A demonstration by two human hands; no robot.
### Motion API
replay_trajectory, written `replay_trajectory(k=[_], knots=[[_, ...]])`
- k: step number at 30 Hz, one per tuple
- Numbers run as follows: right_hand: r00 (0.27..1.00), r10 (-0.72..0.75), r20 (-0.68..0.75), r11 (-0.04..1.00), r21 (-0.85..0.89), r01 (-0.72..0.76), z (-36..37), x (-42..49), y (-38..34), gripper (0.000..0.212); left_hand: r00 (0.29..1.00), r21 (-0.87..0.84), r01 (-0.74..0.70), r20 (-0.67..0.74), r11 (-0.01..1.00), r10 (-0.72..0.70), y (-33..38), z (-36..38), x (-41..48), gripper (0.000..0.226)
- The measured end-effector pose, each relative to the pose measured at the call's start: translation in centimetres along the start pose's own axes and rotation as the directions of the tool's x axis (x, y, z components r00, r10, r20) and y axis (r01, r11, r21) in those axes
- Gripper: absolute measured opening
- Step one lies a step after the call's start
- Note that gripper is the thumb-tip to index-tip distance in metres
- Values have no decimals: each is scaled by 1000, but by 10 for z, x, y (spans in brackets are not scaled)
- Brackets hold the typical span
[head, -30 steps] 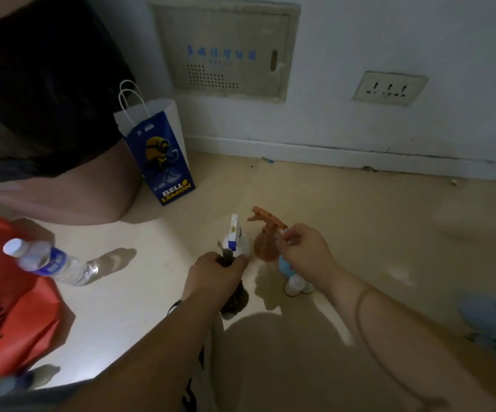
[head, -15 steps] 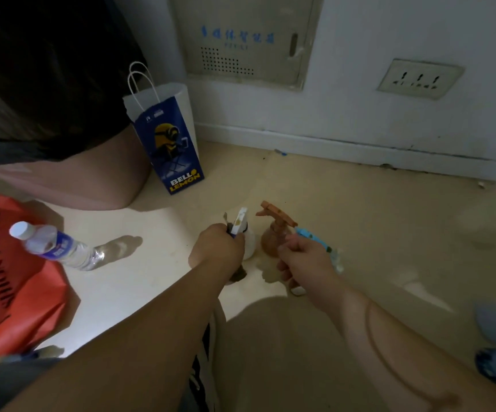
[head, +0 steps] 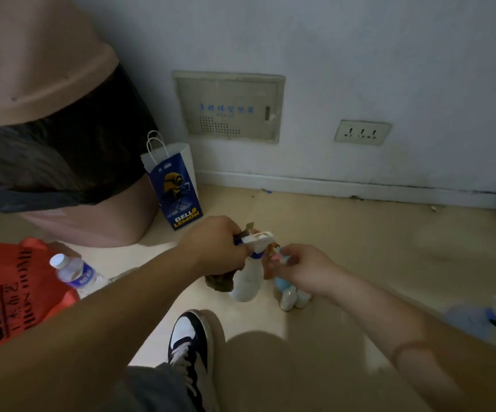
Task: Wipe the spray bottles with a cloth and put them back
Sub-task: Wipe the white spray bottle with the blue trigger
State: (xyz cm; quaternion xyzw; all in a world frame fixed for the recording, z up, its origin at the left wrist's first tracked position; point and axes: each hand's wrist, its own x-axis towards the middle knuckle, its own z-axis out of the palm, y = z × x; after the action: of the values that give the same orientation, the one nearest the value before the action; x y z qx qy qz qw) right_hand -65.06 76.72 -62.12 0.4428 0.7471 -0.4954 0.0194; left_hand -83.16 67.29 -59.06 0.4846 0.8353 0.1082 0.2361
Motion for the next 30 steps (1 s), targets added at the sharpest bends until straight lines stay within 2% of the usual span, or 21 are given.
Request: replay_trajectory(k=[3, 6, 8, 10, 14, 17, 19, 21, 22, 24, 25, 27, 30], knots=[[995, -98, 2, 984, -152, 97, -22, -37, -13, 37, 994, -106, -104, 26, 989, 108, 33, -36, -32, 30], [966, -203, -158, 972, -151, 179, -44, -74, -13, 30, 973, -299, -204, 43, 932, 227, 64, -61, -63, 27], [935, -234, -268, 970, -129, 206, -60, -99, -10, 38, 962, -398, -230, 44, 888, 269, 84, -68, -77, 25], [918, -224, -326, 974, -101, 202, -75, -119, -4, 40, 956, -414, -254, 27, 874, 291, 104, -68, -86, 27], [904, -188, -383, 978, 13, 209, -92, -149, 10, 25, 939, -463, -302, 5, 834, 343, 143, -52, -98, 35], [875, -230, -426, 968, -7, 251, -99, -157, 28, 16, 913, -458, -356, 12, 814, 407, 159, -41, -103, 38], [867, -246, -434, 965, -32, 258, -102, -157, 39, 15, 897, -468, -357, 71, 808, 437, 166, -37, -100, 34], [871, -253, -420, 966, -57, 253, -107, -152, 49, 15, 879, -492, -327, 156, 807, 451, 168, -37, -92, 25], [871, -265, -414, 964, -106, 244, -110, -150, 53, 17, 871, -486, -307, 203, 818, 448, 168, -38, -86, 29], [876, -271, -398, 959, -193, 209, -117, -144, 61, 25, 881, -422, -263, 261, 868, 394, 163, -42, -70, 53], [883, -267, -387, 957, -216, 195, -120, -142, 65, 29, 898, -406, -221, 270, 887, 348, 161, -46, -62, 58], [889, -236, -392, 967, -188, 174, -125, -139, 67, 30, 923, -444, -153, 254, 883, 288, 162, -53, -48, 52], [893, -199, -403, 979, -128, 160, -136, -134, 70, 25, 962, -493, -193, 74, 849, 261, 177, -55, -32, 29]])
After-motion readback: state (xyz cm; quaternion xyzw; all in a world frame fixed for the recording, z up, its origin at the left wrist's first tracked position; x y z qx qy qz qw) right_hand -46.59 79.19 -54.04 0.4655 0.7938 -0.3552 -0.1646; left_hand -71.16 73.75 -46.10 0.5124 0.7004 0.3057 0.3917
